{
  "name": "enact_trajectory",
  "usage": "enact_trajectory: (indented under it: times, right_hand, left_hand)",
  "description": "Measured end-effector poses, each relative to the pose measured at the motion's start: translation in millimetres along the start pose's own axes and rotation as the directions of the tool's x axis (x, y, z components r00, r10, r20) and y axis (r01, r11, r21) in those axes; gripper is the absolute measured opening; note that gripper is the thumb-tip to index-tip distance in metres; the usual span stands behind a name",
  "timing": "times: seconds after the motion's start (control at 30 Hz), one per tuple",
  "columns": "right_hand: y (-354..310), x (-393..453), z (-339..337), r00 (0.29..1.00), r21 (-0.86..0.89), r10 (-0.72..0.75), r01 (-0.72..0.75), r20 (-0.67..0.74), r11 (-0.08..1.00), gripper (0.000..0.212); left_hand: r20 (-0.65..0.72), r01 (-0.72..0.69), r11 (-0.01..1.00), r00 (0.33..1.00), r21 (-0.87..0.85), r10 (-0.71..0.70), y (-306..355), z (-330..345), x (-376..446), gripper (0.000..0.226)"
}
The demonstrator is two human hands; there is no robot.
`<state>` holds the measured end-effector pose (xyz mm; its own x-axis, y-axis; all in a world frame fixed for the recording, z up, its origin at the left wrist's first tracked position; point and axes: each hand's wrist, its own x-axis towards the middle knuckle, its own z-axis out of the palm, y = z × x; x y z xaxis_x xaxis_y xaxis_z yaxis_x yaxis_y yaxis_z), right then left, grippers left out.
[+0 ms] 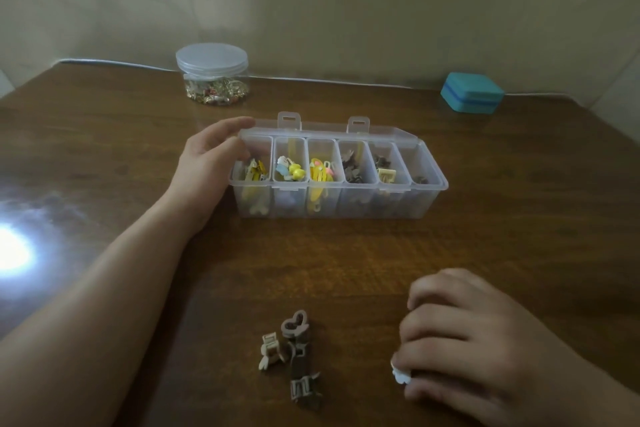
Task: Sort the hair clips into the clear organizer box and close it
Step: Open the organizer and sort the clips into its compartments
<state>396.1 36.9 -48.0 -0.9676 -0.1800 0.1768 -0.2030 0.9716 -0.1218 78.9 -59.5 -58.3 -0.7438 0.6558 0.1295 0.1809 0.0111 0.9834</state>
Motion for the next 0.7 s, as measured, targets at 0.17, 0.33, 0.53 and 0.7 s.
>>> enact_trajectory:
  times: [0.17, 0.33, 0.53, 0.7]
  right_hand:
    - [5, 20, 7, 0.997, -0.113, -0.011, 0.003, -0.075, 0.994, 0.008]
    - [28, 86, -28, 0.943, 0.128, 0.185, -0.155, -0.278, 0.980, 0.013]
    - [84, 161, -26, 0.840, 0.091, 0.495, -0.487, -0.221, 0.869, 0.016]
    - [85, 149, -31, 0.803, 0.064, 0.460, -0.473, -0.378, 0.879, 0.013]
  left_hand:
    - [-0.006, 0.015, 1.000, 1.000, 0.007, -0.015, 0, -1, 0, 0.058]
    - [0.004, 0.035, 0.999, 0.999, 0.006, -0.035, 0, -3, 1, 0.060]
    - [0.004, 0.031, 0.999, 1.000, 0.014, -0.031, 3, -2, 0, 0.060]
    - [0.014, 0.025, 1.000, 1.000, 0.019, -0.025, 1, -4, 1, 0.060]
